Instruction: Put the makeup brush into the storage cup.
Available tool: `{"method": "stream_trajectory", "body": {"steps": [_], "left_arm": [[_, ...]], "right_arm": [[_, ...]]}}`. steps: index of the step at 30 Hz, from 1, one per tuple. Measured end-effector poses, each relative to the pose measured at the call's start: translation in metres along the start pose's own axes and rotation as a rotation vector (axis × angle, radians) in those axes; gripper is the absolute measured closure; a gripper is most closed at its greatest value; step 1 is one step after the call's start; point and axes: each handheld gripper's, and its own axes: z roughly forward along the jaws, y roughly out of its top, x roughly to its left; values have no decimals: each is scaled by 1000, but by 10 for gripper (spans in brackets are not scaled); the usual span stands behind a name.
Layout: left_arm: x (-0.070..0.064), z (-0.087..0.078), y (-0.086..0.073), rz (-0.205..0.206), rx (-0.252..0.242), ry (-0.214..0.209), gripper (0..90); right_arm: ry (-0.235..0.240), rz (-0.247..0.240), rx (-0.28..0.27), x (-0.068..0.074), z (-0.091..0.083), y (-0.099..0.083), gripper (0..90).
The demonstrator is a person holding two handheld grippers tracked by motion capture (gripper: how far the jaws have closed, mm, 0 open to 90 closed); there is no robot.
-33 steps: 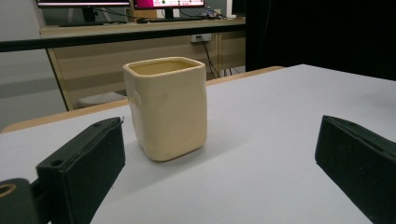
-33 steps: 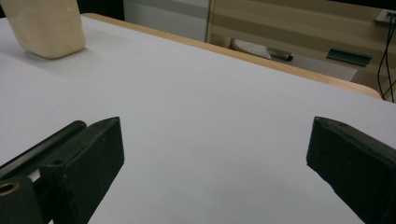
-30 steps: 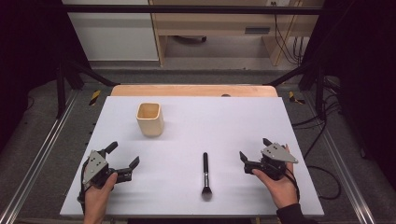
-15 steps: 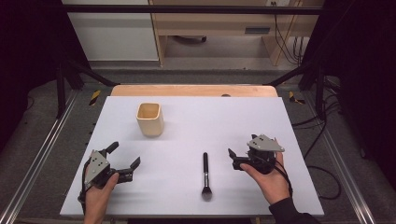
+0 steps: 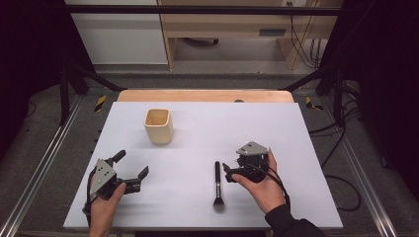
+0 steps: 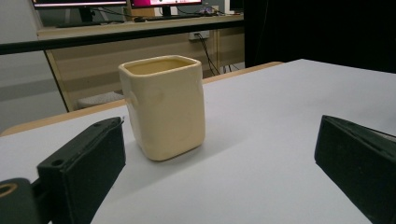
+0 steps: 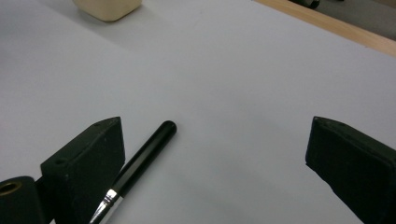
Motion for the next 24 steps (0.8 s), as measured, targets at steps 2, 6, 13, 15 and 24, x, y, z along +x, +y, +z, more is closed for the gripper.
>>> {"method": "stream_trajectory", "body": {"steps": [2, 6, 13, 15, 24], "left_arm": [[0, 0, 0, 2, 1, -1, 16], [-1, 0, 0, 4, 4, -2, 16], [1, 0, 0, 0, 2, 7, 16], [0, 0, 0, 0, 2, 7, 16], [-1, 1, 0, 8, 8, 1, 16]], "right_arm": [[4, -4, 8, 2, 2, 0, 55], [11, -11, 56, 14, 10, -1, 89], [5, -3, 102, 27, 19, -3, 101], [5, 1, 108, 28, 21, -3, 99], [-7, 23, 165, 43, 29, -11, 88]]}}
